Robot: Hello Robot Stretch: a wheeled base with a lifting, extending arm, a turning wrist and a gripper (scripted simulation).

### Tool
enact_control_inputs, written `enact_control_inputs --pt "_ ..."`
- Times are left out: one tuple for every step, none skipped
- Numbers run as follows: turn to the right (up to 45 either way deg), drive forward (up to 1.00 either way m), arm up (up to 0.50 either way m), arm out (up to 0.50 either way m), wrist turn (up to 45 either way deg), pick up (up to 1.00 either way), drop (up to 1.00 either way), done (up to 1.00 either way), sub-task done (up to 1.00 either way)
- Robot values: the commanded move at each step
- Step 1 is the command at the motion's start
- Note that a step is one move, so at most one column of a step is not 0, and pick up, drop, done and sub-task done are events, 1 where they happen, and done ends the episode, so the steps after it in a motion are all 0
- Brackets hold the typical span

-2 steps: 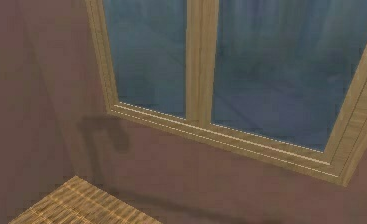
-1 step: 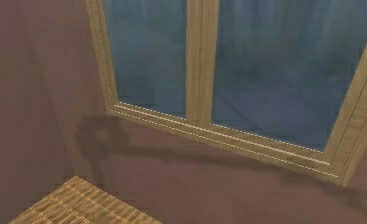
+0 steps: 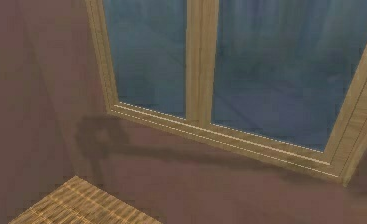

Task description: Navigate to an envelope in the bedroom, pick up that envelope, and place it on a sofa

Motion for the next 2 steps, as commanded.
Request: enact_control_inputs --pt "0.0 0.0 0.0 0.0 -45.0 0.0 0.0 0.0 0.0" --pt "0.0 0.0 0.0 0.0 -33.0 0.0 0.0 0.0 0.0"
